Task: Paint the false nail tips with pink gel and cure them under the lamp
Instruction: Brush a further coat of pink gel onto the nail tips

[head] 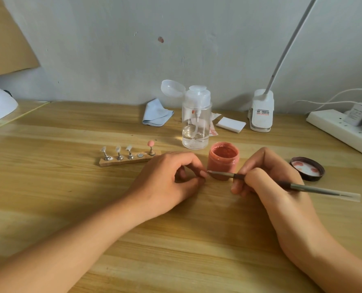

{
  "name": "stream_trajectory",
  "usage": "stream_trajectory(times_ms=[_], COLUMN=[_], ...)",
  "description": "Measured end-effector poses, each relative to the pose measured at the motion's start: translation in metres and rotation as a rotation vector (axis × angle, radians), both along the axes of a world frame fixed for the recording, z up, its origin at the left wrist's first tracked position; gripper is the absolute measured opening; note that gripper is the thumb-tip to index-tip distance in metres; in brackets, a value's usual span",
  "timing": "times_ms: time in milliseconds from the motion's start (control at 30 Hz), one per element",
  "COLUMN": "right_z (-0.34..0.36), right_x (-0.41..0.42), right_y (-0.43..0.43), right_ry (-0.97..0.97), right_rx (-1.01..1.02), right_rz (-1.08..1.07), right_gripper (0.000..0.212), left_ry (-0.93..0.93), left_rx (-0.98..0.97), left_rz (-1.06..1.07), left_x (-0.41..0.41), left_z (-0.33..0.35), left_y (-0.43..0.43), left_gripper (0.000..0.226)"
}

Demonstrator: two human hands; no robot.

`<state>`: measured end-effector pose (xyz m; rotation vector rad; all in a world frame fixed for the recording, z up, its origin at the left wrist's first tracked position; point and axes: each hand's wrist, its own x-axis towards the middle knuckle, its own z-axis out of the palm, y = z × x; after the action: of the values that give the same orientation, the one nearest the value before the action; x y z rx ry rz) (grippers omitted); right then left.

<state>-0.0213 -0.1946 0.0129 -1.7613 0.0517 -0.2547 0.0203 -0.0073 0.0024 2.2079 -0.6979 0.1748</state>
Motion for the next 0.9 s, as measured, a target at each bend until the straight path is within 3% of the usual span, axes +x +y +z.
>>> stream_trajectory(times_ms=[167, 300, 433, 600, 900], right_z=[0.005, 0.006, 0.001, -0.001, -0.006], right_x=[-0.022, -0.016, 0.010, -0.021, -0.016], right_y=[0.004, 0.005, -0.014, 0.001, 0.003], right_ry=[-0.165, -0.103, 0.053, -0.337, -0.253], right_rx=[0.088, 0.034, -0.020, 0.043, -0.034], right_rz=[0.126, 0.083, -0.014, -0.083, -0.171], right_gripper=[0.004, 0.004, 0.032, 0.008, 0.013], left_ry=[0.050, 0.061, 0.029, -0.011, -0.192], left_rx=[-0.033, -0.040, -0.041, -0.023, 0.069], left_rz=[-0.025, -0.037, -0.053, -0.044, -0.033], left_x=[0.003, 0.004, 0.003, 0.001, -0.004], left_z=[-0.002, -0.002, -0.003, -0.001, 0.001], left_y=[0.000, 0.000, 0.000, 0.000, -0.004], left_gripper=[0.018, 0.017, 0.019, 0.017, 0.013])
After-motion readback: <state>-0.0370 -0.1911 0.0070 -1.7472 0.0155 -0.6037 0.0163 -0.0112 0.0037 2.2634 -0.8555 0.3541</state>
